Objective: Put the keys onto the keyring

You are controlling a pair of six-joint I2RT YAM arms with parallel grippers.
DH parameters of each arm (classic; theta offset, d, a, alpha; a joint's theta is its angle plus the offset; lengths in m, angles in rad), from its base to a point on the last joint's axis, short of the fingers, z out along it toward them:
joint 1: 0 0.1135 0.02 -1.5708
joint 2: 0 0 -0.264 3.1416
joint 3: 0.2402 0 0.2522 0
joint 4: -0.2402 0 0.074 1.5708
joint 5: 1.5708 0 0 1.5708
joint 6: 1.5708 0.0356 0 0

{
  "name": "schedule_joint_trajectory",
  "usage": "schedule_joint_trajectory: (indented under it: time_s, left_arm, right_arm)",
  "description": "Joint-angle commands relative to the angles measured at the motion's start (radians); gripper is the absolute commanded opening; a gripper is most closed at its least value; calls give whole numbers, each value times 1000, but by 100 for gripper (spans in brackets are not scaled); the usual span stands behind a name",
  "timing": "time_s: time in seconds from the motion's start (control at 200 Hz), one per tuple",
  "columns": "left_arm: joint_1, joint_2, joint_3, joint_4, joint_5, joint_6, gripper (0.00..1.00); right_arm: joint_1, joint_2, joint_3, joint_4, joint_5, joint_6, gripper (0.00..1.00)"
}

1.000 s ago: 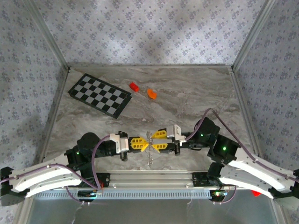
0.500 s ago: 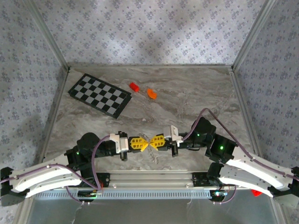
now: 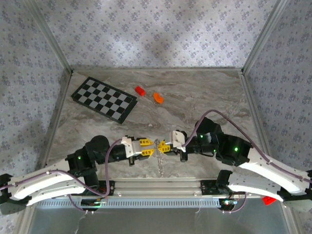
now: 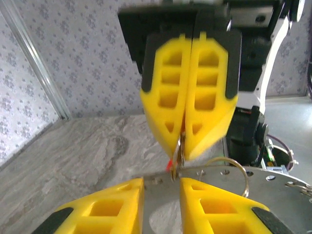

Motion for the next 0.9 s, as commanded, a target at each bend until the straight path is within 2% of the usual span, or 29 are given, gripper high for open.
schedule_joint_trajectory:
  time_s: [0.0, 0.27, 0.585, 0.895]
  left_arm:
    - [0, -11, 24, -38, -21, 10, 24]
    - [0, 0, 25, -31, 3, -1, 21]
    - [0, 43, 36, -31, 59, -10, 27]
    - [0, 63, 33, -7, 69, -18, 25]
  right_arm:
    - [7, 23, 67, -138, 46, -63, 0]
    - [13, 90, 140, -265, 62, -93, 0]
    - [19, 125, 181, -293, 54, -115, 0]
    - [20, 164, 227, -307, 33, -140, 0]
